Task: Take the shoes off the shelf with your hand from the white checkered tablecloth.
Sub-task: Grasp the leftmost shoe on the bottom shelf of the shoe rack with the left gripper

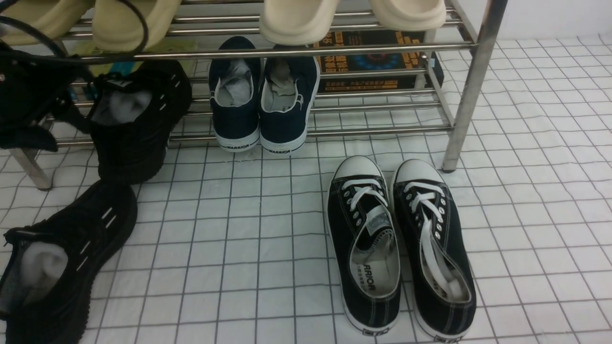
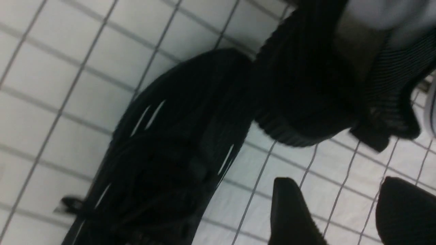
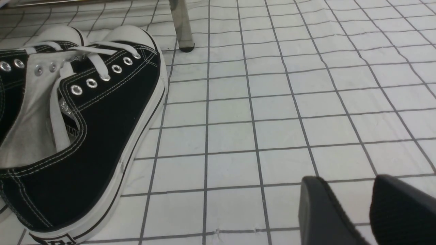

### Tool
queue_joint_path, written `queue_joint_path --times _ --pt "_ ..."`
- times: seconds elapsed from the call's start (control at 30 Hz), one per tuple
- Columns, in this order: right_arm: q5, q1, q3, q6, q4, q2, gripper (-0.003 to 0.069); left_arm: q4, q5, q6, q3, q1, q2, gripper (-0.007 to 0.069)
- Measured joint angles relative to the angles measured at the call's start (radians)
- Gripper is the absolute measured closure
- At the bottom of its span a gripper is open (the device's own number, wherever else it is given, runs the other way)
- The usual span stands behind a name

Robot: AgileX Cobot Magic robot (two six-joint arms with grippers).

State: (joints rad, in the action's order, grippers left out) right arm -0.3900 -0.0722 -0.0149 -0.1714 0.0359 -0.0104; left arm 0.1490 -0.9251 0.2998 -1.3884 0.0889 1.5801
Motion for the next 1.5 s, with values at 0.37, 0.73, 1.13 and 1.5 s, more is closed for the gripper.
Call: queue_joint_path --times 0.37,0.73,1.13,1.5 --pt "0.0 0.0 0.0 0.0 0.0 0.0 0.042 -0.005 0.209 0.01 -0.001 -0.015 0.106 0.0251" --pt "0.0 0.0 0.0 0.0 0.0 0.0 0.042 0.026 0.25 0.01 -0.001 -0.015 0.104 0.0251" --pt "0.0 0.0 0.0 0.0 0.0 0.0 0.042 -0.038 0.286 0.006 -0.006 -0.015 0.158 0.0249" --pt "0.0 0.0 0.0 0.0 0.0 0.0 0.042 -0.031 0.239 -0.055 -0.007 -0.015 0.222 0.057"
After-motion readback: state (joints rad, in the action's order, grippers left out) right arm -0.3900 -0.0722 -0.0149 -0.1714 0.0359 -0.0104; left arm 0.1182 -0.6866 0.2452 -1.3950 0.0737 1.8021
